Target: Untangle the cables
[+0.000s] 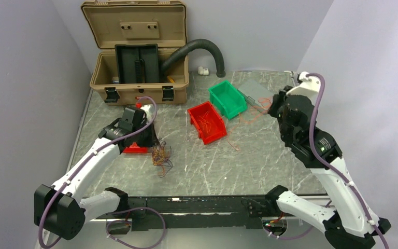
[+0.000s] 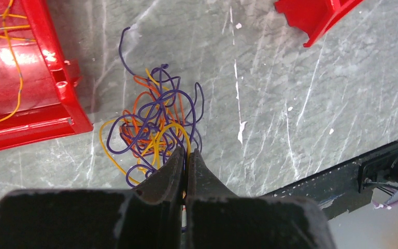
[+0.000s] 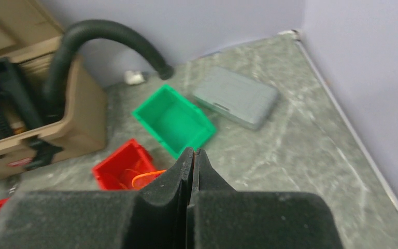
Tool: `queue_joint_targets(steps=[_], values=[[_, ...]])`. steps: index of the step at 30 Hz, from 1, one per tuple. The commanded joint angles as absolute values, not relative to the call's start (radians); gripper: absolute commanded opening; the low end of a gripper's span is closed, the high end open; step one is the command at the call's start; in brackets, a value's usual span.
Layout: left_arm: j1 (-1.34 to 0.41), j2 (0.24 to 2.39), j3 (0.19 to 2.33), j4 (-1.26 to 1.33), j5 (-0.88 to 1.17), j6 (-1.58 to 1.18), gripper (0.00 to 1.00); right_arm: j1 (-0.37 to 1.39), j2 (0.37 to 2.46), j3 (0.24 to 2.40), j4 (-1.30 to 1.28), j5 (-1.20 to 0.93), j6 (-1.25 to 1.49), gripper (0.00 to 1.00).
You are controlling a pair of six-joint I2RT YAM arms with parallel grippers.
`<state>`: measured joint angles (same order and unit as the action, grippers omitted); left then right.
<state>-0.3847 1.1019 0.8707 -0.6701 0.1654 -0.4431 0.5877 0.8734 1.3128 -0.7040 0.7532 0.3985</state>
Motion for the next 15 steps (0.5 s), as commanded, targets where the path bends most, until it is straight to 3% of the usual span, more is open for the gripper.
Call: queue_joint_targets(steps=[1, 7, 15], values=[[-0.387, 1.091, 0.884, -0.62, 0.237, -0.407, 0.0, 0.586, 0.939, 1.401, -0.53, 0.525, 0.29, 0.0], [-0.392, 1.079, 0.873, -0.609, 0.261, -0.398, 0.0, 0.587, 1.033, 1.472, -0.453, 0.339, 0.264, 0.0], [-0.399, 1.09, 0.873, -0.596, 0.285, -0.386, 0.0, 0.586, 1.126, 1.497, -0.373, 0.285, 0.262, 0.0]])
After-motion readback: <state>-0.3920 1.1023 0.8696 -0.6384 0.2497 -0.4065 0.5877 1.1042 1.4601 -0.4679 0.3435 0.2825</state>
